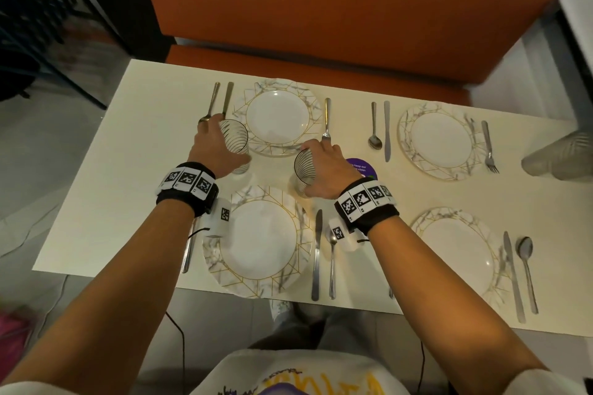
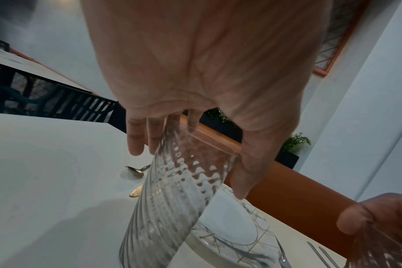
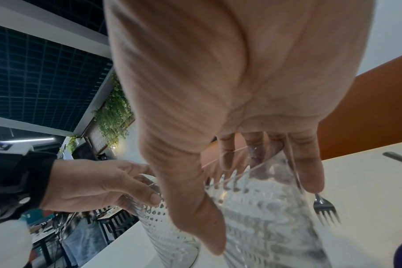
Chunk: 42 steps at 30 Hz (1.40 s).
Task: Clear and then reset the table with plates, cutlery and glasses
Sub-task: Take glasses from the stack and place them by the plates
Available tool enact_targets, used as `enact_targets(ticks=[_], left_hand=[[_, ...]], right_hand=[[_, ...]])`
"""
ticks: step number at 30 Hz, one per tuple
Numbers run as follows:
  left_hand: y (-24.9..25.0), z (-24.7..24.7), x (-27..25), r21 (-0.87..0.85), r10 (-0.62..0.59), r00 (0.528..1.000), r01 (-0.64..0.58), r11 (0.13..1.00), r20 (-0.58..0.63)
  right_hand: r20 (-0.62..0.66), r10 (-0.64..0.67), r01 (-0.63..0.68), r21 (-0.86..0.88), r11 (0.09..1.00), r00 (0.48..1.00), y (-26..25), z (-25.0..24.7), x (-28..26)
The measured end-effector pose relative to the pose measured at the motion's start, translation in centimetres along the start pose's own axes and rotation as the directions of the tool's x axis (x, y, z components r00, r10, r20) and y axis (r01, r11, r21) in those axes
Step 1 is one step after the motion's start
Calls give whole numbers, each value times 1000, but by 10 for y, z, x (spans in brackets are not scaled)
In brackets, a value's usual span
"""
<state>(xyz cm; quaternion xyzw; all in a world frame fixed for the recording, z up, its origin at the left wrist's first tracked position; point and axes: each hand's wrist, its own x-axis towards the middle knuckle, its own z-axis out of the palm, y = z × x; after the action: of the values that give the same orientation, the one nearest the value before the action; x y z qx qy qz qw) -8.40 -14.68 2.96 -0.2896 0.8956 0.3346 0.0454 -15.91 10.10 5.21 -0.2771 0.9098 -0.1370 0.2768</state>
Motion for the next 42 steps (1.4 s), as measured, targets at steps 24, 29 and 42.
enact_targets(ticks=[24, 29, 42], left_hand=[[301, 148, -69, 1, 493, 841, -506, 863, 224], [417, 225, -83, 6, 551, 754, -592, 806, 358], [618, 406, -68, 270, 529, 667, -720, 639, 525]], right_hand=[[-349, 326, -140, 465, 874, 878, 241, -96, -156], [-406, 449, -250, 454, 855, 796, 358, -141, -195], [-405, 527, -512, 155, 845, 747, 581, -228, -198]])
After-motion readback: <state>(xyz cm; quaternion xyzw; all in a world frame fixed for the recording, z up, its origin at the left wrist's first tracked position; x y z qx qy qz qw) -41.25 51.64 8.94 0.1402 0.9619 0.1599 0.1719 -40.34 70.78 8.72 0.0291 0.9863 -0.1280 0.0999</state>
